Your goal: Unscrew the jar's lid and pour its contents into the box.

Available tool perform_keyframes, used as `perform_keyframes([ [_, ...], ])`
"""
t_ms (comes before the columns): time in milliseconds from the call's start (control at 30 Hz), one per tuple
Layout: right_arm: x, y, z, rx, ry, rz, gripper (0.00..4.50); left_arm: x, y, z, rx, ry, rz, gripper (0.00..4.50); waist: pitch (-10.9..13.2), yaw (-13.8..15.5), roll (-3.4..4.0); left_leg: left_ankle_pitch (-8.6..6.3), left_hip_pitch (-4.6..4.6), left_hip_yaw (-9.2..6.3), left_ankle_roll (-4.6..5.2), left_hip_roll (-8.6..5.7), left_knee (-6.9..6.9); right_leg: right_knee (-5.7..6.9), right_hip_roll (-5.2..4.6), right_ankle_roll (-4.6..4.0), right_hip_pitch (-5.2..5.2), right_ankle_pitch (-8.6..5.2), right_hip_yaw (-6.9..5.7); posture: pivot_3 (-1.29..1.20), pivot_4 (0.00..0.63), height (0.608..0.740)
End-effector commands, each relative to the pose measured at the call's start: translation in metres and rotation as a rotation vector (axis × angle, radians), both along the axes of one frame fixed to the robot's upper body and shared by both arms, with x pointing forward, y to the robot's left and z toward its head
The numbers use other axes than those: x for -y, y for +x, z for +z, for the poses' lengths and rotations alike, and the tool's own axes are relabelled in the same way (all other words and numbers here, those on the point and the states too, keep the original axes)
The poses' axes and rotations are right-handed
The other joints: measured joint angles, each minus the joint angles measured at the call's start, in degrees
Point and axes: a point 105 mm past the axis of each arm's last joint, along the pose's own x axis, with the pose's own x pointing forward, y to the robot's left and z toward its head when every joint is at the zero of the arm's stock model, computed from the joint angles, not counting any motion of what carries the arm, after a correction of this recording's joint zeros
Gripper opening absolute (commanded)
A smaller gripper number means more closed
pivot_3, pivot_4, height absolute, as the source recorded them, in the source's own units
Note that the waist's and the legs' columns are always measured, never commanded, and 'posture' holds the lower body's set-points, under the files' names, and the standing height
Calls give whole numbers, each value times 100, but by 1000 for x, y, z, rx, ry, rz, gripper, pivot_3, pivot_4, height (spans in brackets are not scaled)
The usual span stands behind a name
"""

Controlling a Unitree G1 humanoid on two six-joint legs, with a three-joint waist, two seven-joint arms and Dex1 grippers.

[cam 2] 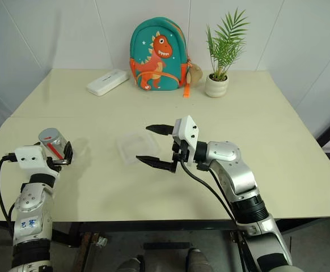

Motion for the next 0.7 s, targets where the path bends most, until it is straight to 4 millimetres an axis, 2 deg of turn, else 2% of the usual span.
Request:
perform_keyframes([
  [33,-4,-6,7,42,29,15,4500,-2,6,10,30,26,17,4478,0,0,0,0,0,0,0,0,0,0,0,0,0,0,0,0,150,740],
  [167,-4,-5,7,42,39,6,4500,-2,14,8,11,29,7,4478,0,1,0,0,-1,0,-1,0,-2,-1,0,3,0,2,0,0,150,740],
  [200,-3,-5,7,41,42,2,4500,-2,16,7,2,33,10,4297,0,1,0,0,0,0,-1,0,-3,-1,0,3,0,2,0,0,150,740],
  [267,-2,-5,7,41,45,-4,4500,-4,18,6,-3,33,13,3875,0,-3,0,0,0,0,0,0,-5,-1,0,3,-1,2,-1,0,150,740],
  [467,0,-4,4,36,53,-21,4500,-1,21,4,-15,40,-10,2026,0,1,0,-1,0,0,-2,0,-11,-2,-1,5,-2,3,-1,0,150,740],
  [533,-1,-4,3,33,54,-24,4500,8,22,13,36,8,-62,1947,0,4,0,-1,0,0,-2,0,-11,-1,-1,5,-2,3,-1,0,150,740],
  [633,0,-3,3,33,42,-34,4500,31,18,52,155,5,-248,1947,0,16,-1,-1,-1,0,-3,0,-11,-1,-1,6,-2,3,-1,0,150,740],
  [700,1,-1,6,21,50,-46,4500,43,11,70,171,15,-382,1947,1,13,-2,0,-4,0,-3,0,-11,-3,-1,5,-3,3,-2,0,150,740],
])
